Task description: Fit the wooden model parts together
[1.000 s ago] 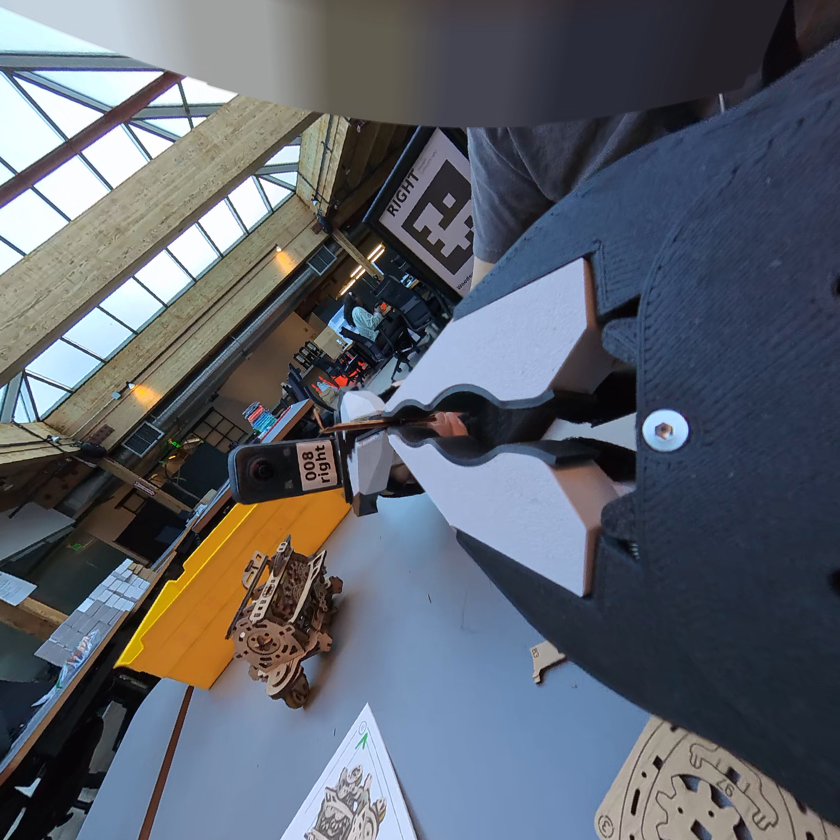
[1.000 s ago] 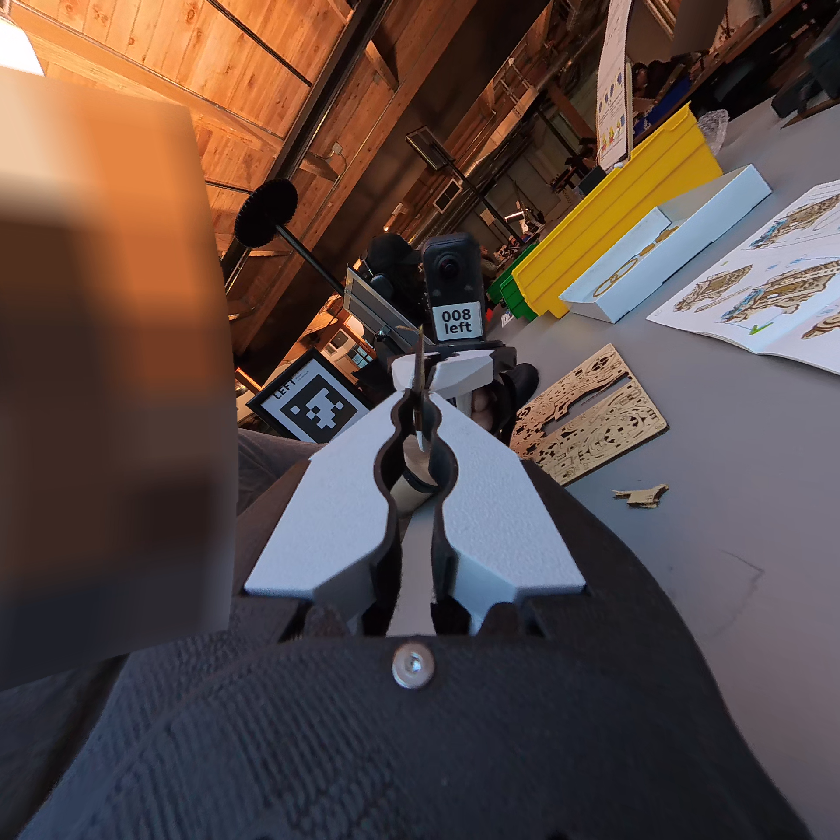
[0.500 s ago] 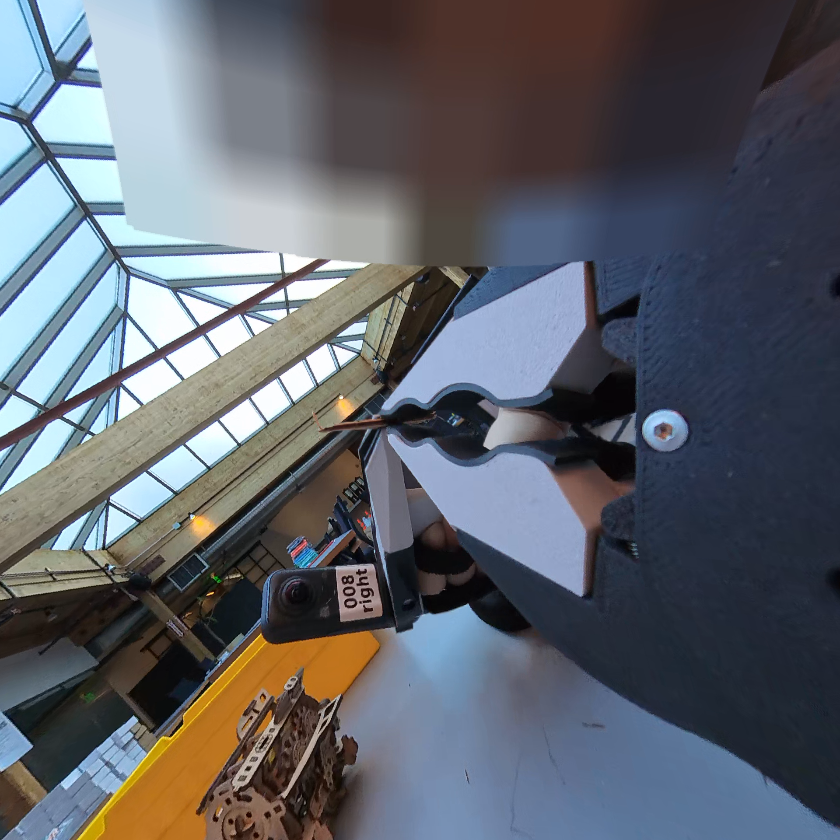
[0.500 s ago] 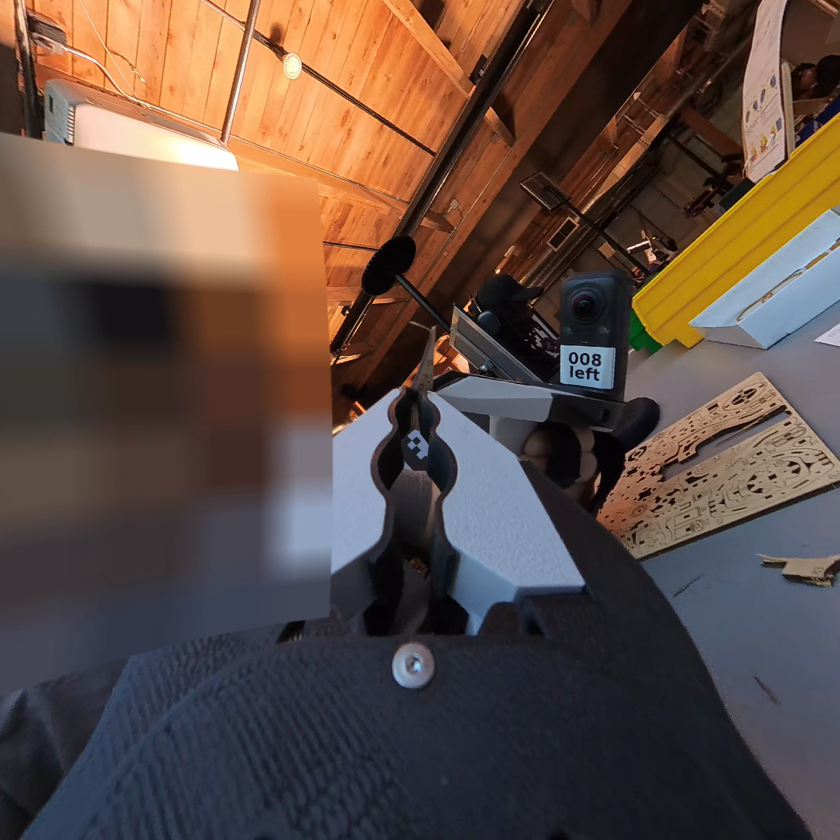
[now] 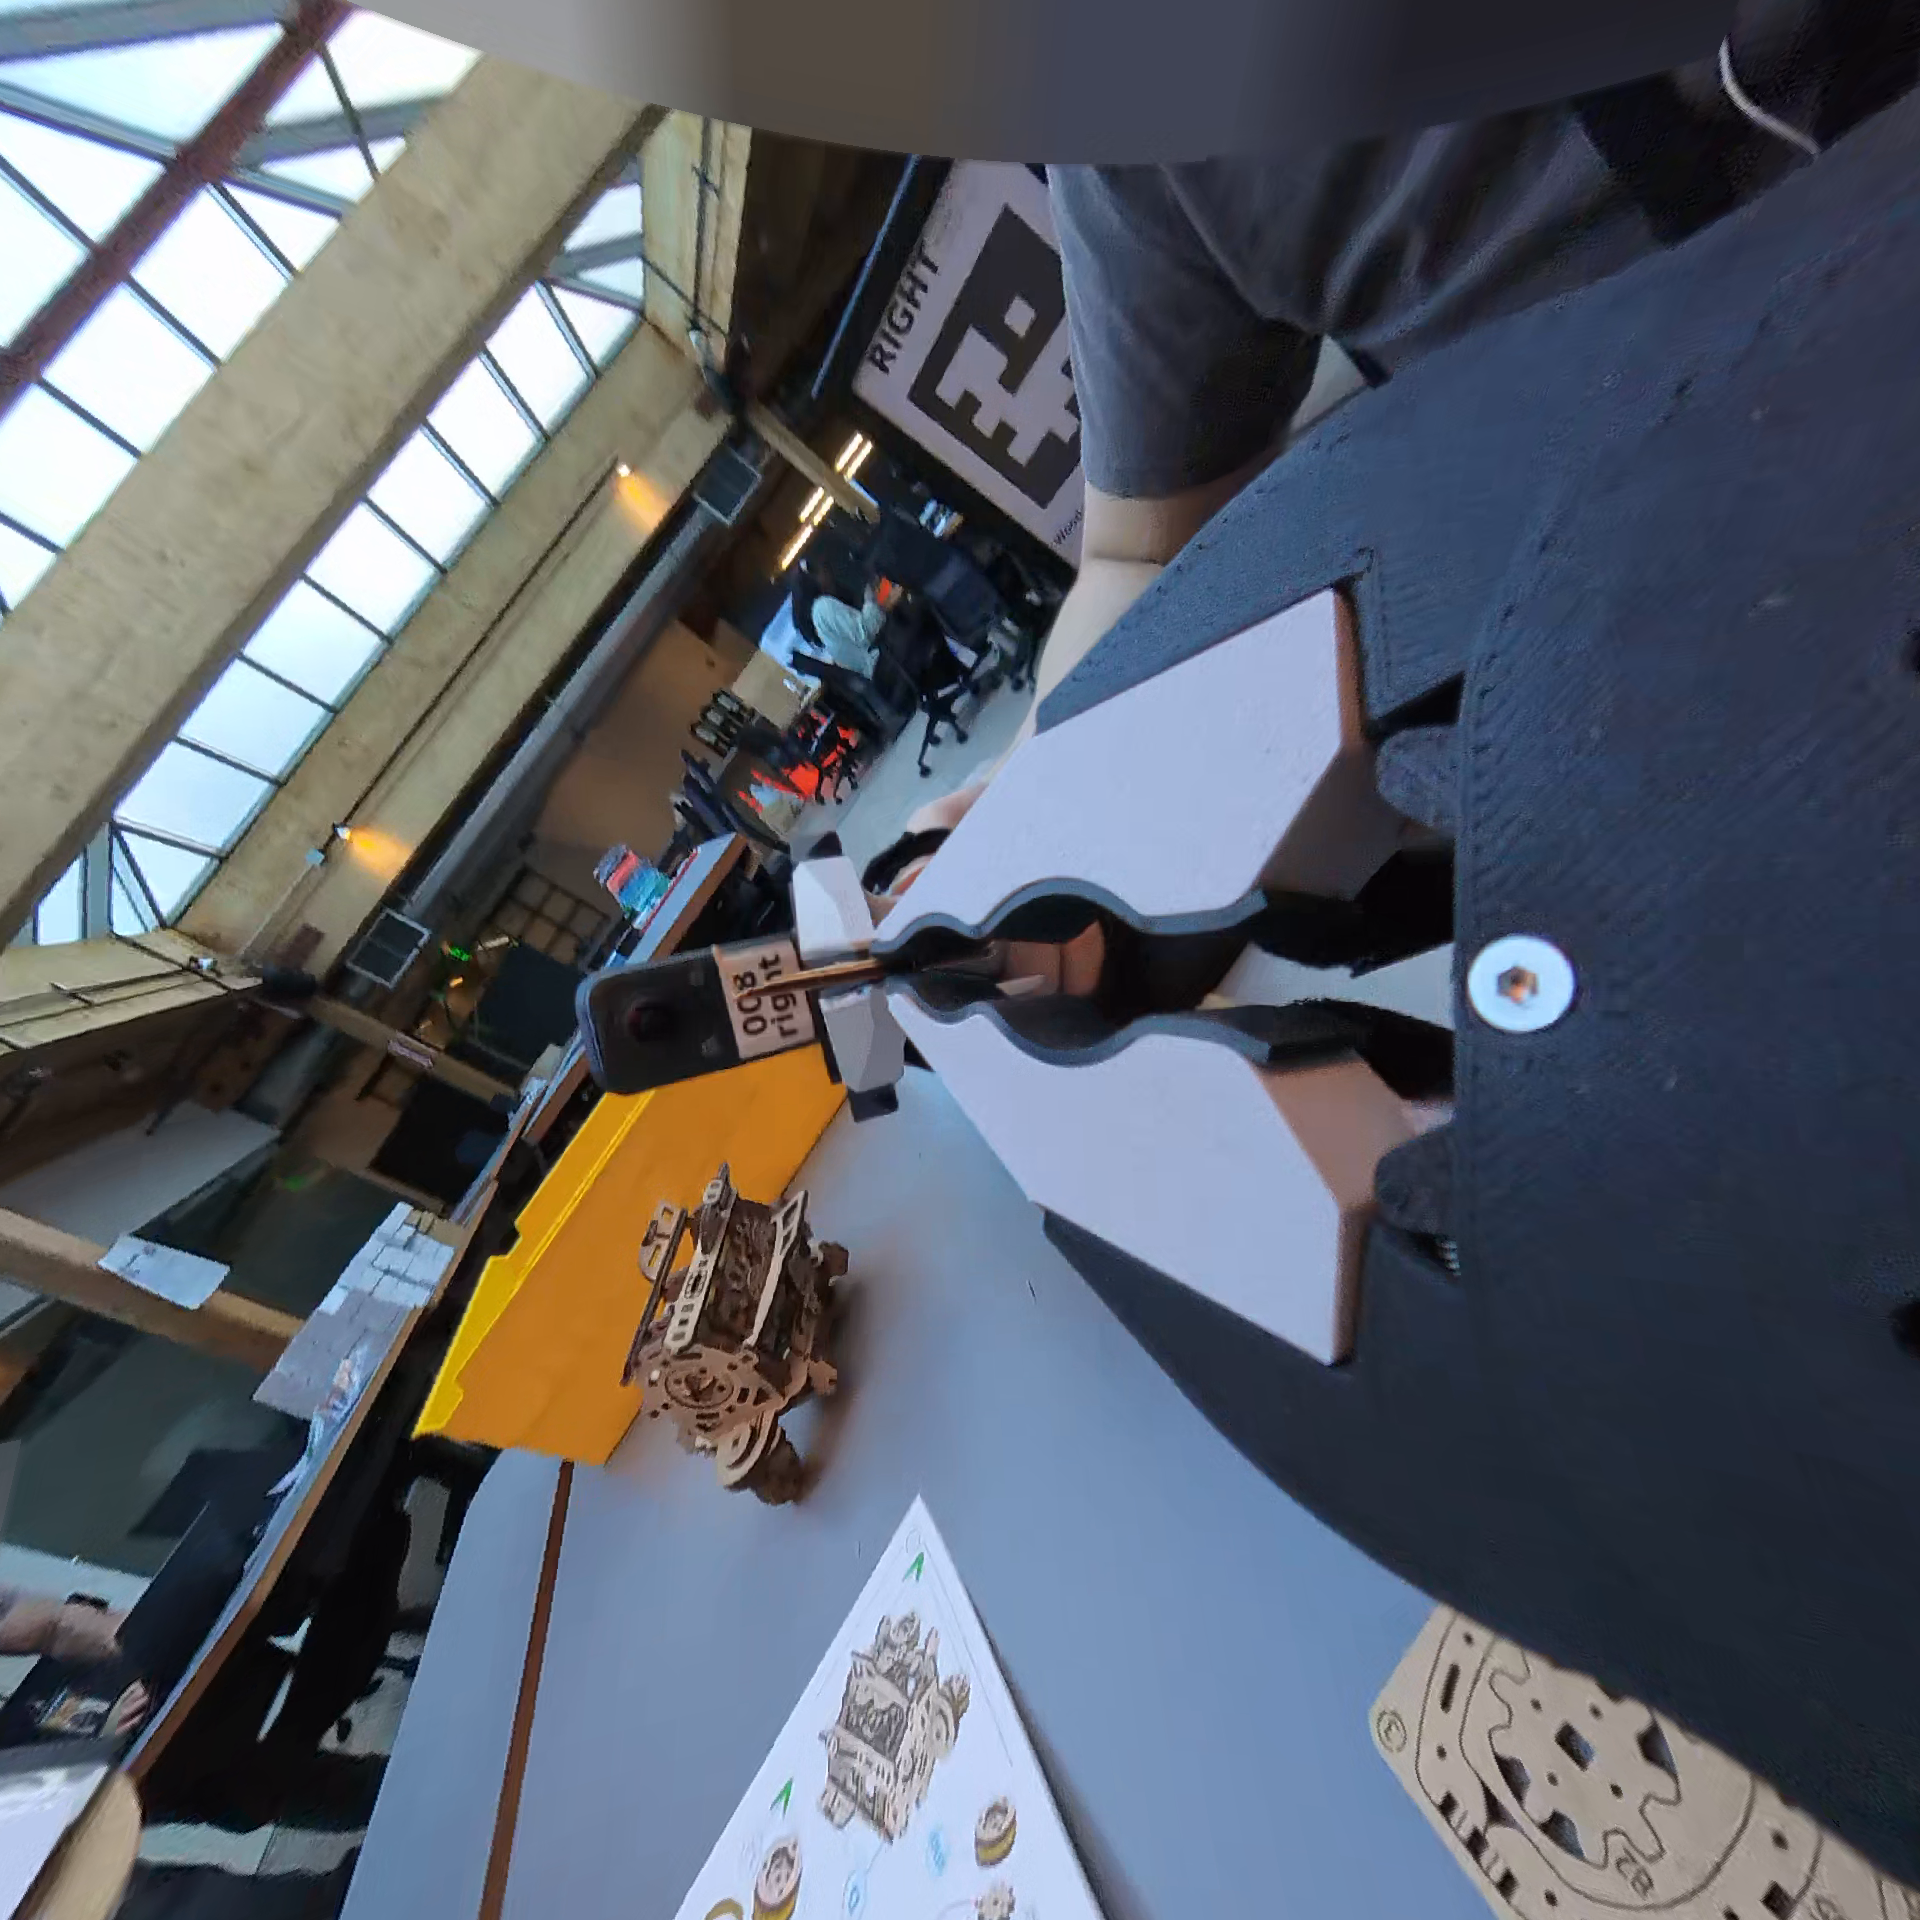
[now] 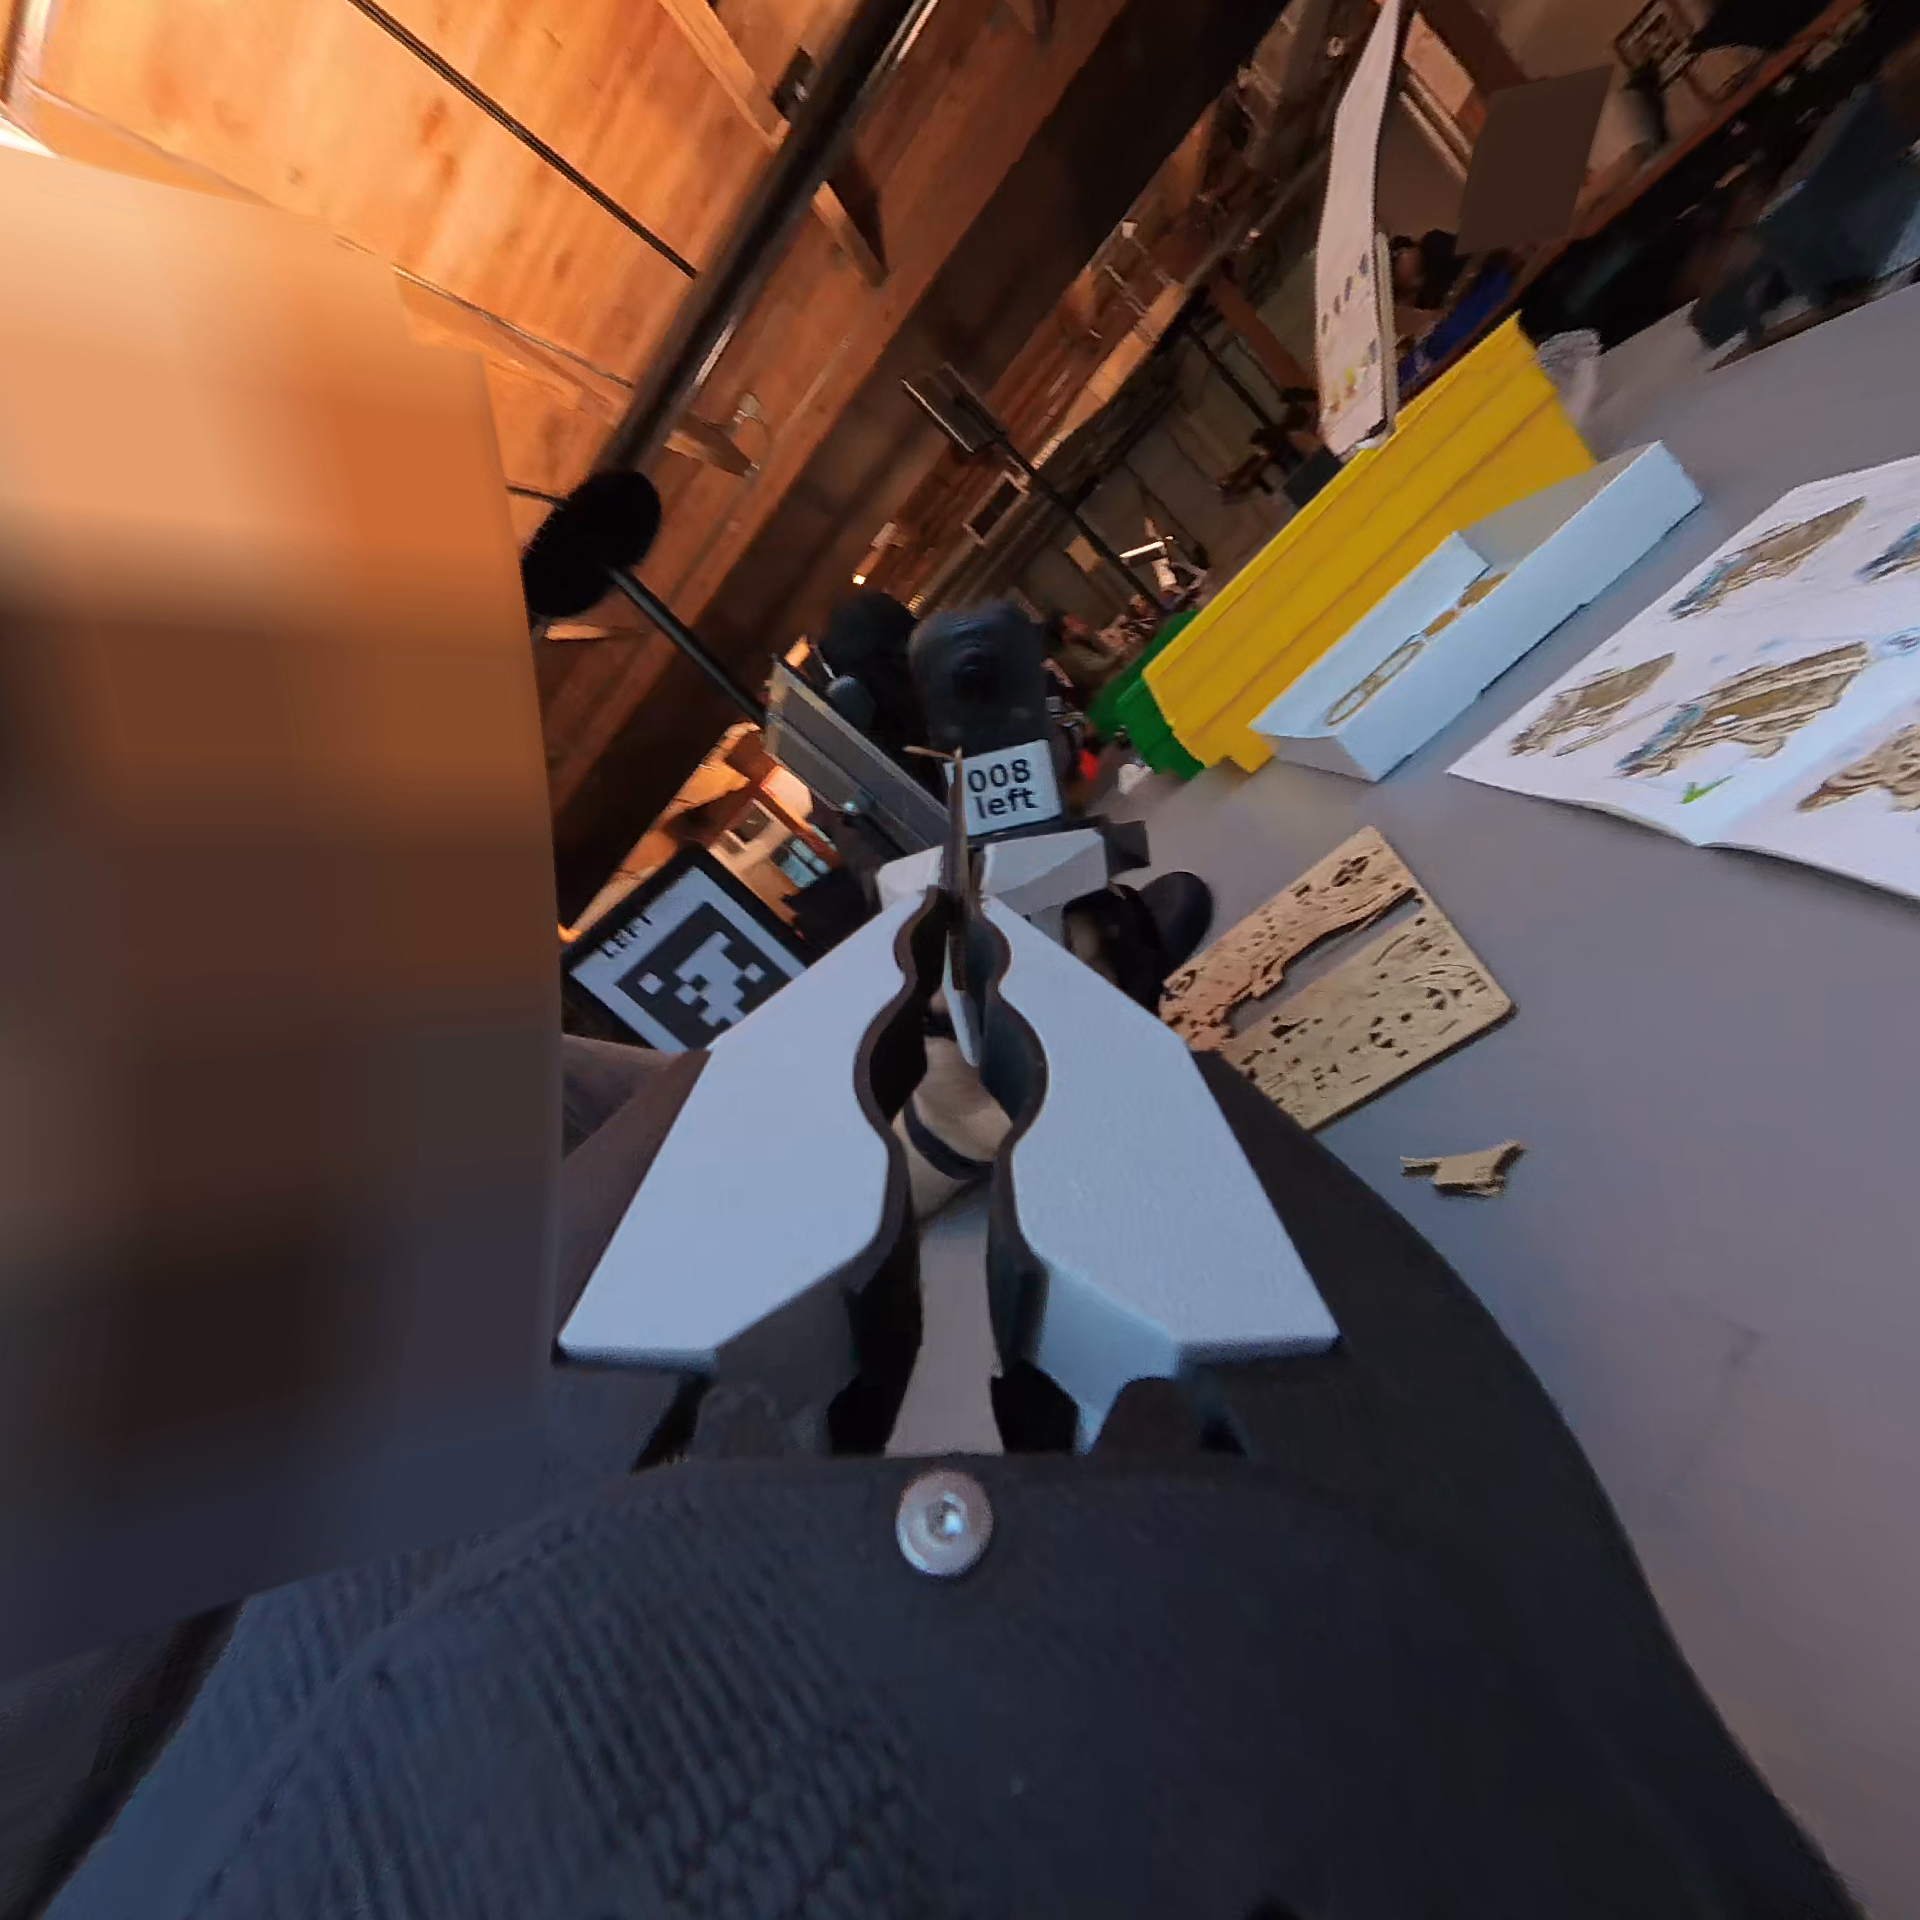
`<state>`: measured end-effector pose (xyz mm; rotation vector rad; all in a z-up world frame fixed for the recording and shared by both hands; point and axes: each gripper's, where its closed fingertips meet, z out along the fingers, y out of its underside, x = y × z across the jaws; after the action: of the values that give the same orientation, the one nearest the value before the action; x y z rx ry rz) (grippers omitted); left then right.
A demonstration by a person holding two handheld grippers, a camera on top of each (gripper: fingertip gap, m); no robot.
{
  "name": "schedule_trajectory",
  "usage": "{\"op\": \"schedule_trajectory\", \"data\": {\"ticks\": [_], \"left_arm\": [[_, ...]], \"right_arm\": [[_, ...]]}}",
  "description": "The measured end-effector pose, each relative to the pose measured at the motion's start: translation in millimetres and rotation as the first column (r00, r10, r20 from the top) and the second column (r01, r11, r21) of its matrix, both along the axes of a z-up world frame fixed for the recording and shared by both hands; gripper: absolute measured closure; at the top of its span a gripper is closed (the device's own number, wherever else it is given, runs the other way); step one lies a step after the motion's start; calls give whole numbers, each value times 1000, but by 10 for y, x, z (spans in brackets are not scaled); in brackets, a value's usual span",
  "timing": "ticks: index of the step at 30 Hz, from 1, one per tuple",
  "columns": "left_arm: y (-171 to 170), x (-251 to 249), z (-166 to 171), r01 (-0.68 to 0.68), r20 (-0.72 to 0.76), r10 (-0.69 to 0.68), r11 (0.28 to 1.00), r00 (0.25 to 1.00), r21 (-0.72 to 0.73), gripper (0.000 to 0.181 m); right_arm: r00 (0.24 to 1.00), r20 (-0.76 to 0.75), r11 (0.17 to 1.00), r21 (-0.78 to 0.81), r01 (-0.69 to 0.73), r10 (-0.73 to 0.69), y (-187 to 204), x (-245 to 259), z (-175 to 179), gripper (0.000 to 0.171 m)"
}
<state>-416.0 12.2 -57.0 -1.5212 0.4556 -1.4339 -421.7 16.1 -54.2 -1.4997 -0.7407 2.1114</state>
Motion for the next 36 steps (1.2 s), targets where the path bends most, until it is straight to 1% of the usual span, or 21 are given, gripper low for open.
{"op": "schedule_trajectory", "data": {"ticks": [1,3,6,9,13,18,21,23,24,26,28,29,30,32,33,34,35,36], "left_arm": [[4,-2,-12,-20,-30,20,1000,999,15,181],[24,1,-56,-52,-72,53,999,996,15,181],[21,13,-82,-95,-137,101,994,985,49,181],[30,10,-98,-156,-195,174,982,965,105,181],[53,-1,-123,-173,-199,189,980,962,96,181],[92,-6,-194,-201,-252,224,973,941,115,181],[111,-10,-234,-219,-308,260,962,915,162,181],[109,-10,-219,-221,-307,265,960,914,172,181],[112,-11,-211,-214,-295,255,963,921,166,181],[91,-16,-107,-170,-195,193,977,962,129,181],[82,-24,-22,-113,-90,119,992,989,63,181],[95,-63,0,-109,-58,111,993,992,51,181],[106,-108,5,-107,-45,109,993,993,48,181],[96,-166,27,-69,-25,70,997,997,38,181],[79,-178,68,-39,1,39,999,999,32,181],[72,-183,86,-15,13,15,1000,1000,16,181],[90,-190,66,-11,6,11,1000,1000,-6,181],[110,-194,27,-12,-13,12,999,1000,-30,181]], "right_arm": [[1000,22,999,34,18,-19,1,-3,-12,171],[996,71,997,63,41,-45,30,-5,-71,171],[994,94,996,80,43,-50,27,-1,-102,171],[984,135,981,167,96,-119,40,-15,-120,171],[958,179,948,269,170,-222,69,-28,-145,171],[923,233,910,356,212,-306,108,-35,-220,171],[879,269,849,474,235,-393,126,-39,-258,171],[879,269,849,474,234,-393,123,-36,-245,171],[887,266,862,451,233,-378,122,-37,-244,170],[945,181,923,327,202,-271,78,-28,-126,170],[981,84,965,208,157,-177,79,20,-17,167],[985,40,969,191,156,-167,100,60,39,165],[987,25,965,214,150,-159,103,97,65,163],[977,93,928,340,149,-191,125,124,-4,161],[969,158,896,431,105,-189,85,121,-81,158],[946,266,862,506,27,-186,44,123,-217,150],[915,369,832,550,-71,-166,-33,145,-346,147],[891,442,799,572,-187,-107,-184,183,-442,144]]}}
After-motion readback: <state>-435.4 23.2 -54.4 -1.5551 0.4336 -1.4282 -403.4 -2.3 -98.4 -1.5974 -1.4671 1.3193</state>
